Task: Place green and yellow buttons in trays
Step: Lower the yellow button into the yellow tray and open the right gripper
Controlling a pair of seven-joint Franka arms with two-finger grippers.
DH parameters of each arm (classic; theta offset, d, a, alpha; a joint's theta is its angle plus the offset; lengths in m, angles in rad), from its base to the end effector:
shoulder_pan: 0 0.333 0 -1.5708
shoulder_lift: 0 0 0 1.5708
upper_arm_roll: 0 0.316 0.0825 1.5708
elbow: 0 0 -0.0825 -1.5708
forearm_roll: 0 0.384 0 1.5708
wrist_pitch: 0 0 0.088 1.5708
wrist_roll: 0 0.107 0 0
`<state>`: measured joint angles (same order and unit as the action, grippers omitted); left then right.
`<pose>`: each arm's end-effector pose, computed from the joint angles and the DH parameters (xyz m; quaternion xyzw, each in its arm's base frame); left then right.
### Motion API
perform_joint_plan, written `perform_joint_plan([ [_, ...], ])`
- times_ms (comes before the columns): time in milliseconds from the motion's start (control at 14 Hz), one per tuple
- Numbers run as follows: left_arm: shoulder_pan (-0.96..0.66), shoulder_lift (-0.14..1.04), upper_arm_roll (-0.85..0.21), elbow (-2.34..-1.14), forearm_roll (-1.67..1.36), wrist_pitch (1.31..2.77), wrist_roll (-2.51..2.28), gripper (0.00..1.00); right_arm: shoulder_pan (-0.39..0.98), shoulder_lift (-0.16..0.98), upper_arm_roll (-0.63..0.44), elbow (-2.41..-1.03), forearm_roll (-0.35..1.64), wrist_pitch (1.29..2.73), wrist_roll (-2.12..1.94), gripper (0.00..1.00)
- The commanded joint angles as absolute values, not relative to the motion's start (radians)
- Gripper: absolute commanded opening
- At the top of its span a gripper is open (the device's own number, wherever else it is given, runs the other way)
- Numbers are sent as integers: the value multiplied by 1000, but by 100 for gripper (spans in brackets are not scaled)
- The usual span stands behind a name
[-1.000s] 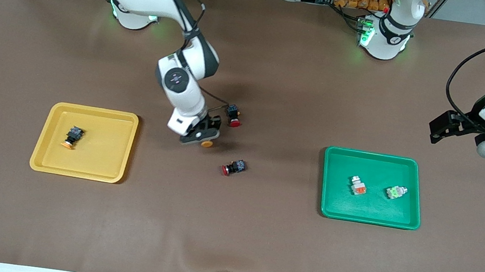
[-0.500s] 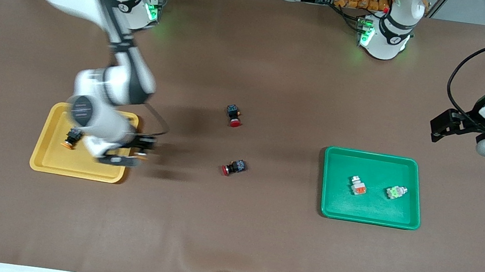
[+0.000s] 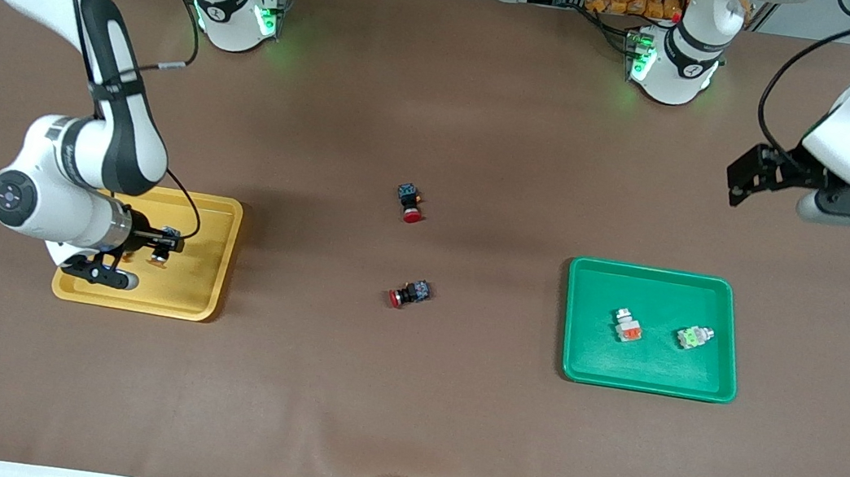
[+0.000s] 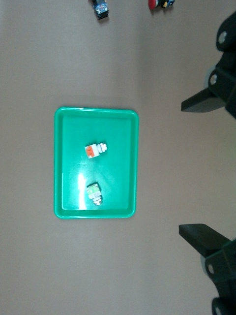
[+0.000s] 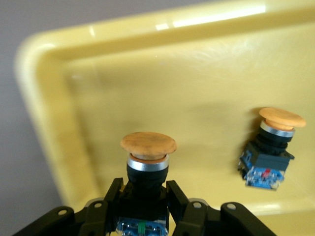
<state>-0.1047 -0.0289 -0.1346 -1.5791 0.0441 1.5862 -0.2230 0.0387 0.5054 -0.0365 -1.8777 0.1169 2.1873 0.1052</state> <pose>0.5327 -0.1263 0.6379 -0.9995 0.0081 -0.0229 0.0193 0.6149 0.0065 0.2258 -0.9907 0.0880 0.0989 0.0299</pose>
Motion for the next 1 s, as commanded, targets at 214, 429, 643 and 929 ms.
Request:
perform_joint_plan([
  [214, -127, -129, -110, -1686, 20, 1568, -249, 100, 15, 563, -23, -1878, 109, 2242, 110, 23],
  [429, -124, -153, -107, -1732, 17, 1572, -249, 100, 11, 577, -21, -1868, 110, 2247, 113, 100],
  [643, -130, -187, -72, -1773, 8, 1574, -249, 100, 11, 560, -21, -1824, 112, 2195, 118, 100],
  [929, -195, -178, 17, -1769, 6, 1591, -247, 100, -3, 558, -29, -1604, 103, 2014, 107, 100],
])
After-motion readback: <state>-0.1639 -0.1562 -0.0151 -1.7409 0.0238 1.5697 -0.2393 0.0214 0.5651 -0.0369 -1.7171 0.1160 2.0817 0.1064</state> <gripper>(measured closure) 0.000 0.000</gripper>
